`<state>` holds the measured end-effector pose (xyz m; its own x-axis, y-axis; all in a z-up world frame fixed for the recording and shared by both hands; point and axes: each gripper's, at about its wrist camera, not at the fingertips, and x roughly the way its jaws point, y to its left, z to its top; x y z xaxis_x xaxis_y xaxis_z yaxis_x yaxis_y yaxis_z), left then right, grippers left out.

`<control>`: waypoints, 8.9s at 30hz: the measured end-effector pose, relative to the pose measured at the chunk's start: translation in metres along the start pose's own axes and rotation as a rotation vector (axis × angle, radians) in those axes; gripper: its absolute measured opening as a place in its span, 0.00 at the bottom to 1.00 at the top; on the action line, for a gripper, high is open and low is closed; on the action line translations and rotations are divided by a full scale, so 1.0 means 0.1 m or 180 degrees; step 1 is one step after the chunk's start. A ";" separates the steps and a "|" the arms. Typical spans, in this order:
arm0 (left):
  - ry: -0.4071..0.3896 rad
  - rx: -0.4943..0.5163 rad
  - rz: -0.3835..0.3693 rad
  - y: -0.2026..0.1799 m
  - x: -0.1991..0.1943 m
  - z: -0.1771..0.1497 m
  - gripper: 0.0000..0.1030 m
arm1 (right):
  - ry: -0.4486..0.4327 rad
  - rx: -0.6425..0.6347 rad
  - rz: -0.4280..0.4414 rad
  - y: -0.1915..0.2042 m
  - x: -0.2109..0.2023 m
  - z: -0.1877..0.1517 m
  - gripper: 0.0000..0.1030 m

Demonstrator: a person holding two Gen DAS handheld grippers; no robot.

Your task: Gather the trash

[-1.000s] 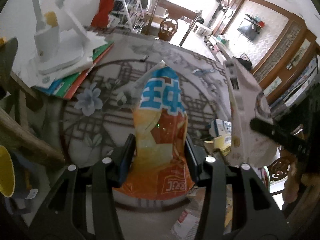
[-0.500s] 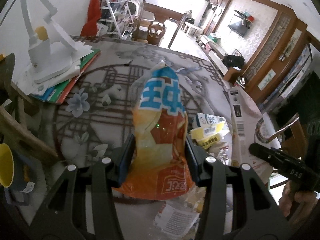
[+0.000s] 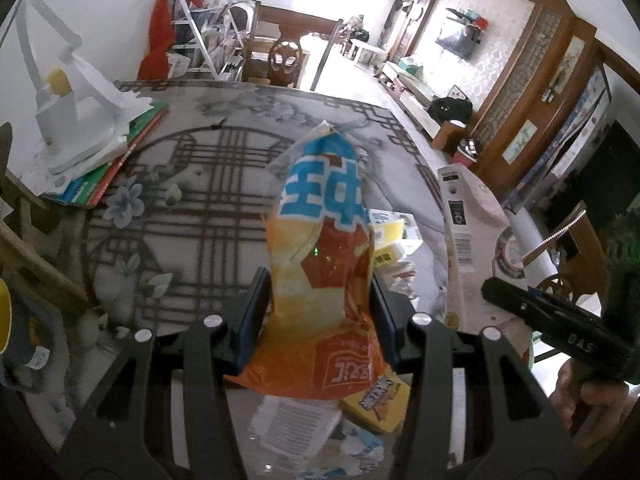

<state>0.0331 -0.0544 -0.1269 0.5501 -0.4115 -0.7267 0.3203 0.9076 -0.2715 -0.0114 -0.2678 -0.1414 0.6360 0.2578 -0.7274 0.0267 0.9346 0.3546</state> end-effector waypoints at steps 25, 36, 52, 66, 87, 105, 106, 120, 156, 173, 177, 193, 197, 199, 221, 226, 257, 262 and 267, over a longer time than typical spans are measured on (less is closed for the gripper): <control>0.0067 0.0056 -0.0026 -1.64 0.27 -0.43 0.45 | 0.0016 0.0207 -0.0179 -1.66 -0.87 -0.34 0.40; 0.0266 0.0389 -0.0276 -2.40 0.53 -0.61 0.45 | -0.0048 0.0433 -0.0407 -2.29 -1.20 -0.49 0.40; 0.0707 0.1176 -0.0919 -3.63 1.16 -0.79 0.46 | -0.0089 0.1013 -0.0986 -3.20 -1.70 -0.90 0.40; 0.0659 0.1032 -0.0871 -3.57 1.14 -0.72 0.71 | -0.0166 0.1092 -0.1094 -3.28 -1.80 -0.93 0.51; 0.0000 0.0133 0.0425 -1.13 0.22 -0.37 0.71 | 0.0215 0.0260 -0.0596 -1.97 -0.77 -0.43 0.51; 0.0934 0.0208 0.0037 0.19 0.50 -0.83 0.63 | 0.0248 0.0009 -0.0129 -0.27 0.13 -0.09 0.51; 0.0964 0.0203 -0.0042 0.22 0.52 -0.83 0.60 | 0.0241 0.0005 -0.0092 -0.19 0.17 -0.06 0.51; 0.0820 -0.0239 0.0240 0.98 0.38 -0.67 0.58 | 0.0622 -0.0136 0.0265 0.64 0.80 0.10 0.51; 0.0848 -0.0345 0.0373 1.27 0.50 -0.57 0.55 | 0.0561 -0.0786 0.0000 1.02 1.10 0.05 0.22; 0.0360 -0.0110 0.0217 0.82 0.14 -0.20 0.00 | 0.0276 -0.0635 0.0105 0.85 0.64 0.10 0.22; 0.0339 -0.0152 0.0247 0.84 0.12 -0.21 0.20 | 0.0237 -0.0580 0.0068 0.76 0.55 0.09 0.22; 0.1150 0.0021 -0.0193 0.52 0.48 -0.91 0.71 | 0.0289 -0.0416 0.0061 0.59 0.49 -0.08 0.23; 0.1313 -0.0109 -0.0262 0.47 0.66 -0.97 0.71 | 0.0301 -0.0428 0.0062 0.61 0.49 -0.11 0.23; 0.1367 -0.0167 -0.0272 0.49 0.72 -0.99 0.71 | 0.0307 -0.0424 0.0055 0.61 0.48 -0.13 0.23; 0.1415 -0.0299 -0.0375 0.39 0.72 -0.86 0.66 | 0.0280 -0.0299 -0.0026 0.48 0.43 -0.17 0.23; 0.1287 -0.0399 -0.0297 0.46 0.69 -0.84 0.56 | 0.0274 -0.0276 -0.0011 0.44 0.42 -0.16 0.23; 0.0157 -0.0026 -0.0165 -1.00 0.23 -0.36 0.56 | 0.0167 -0.0236 0.0046 -0.75 -0.35 -0.13 0.23; 0.0166 0.0102 -0.0278 -1.44 0.31 -0.39 0.56 | 0.0131 -0.0117 -0.0052 -1.16 -0.56 -0.19 0.23; 0.0226 0.0298 -0.0417 -1.95 0.44 -0.41 0.56 | 0.0044 0.0092 -0.0185 -1.63 -0.82 -0.32 0.23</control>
<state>-0.0372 -0.2464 -0.1318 0.4440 -0.5157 -0.7328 0.4578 0.8336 -0.3092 -0.0927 -0.4333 -0.1578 0.6219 0.2070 -0.7552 0.0855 0.9407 0.3283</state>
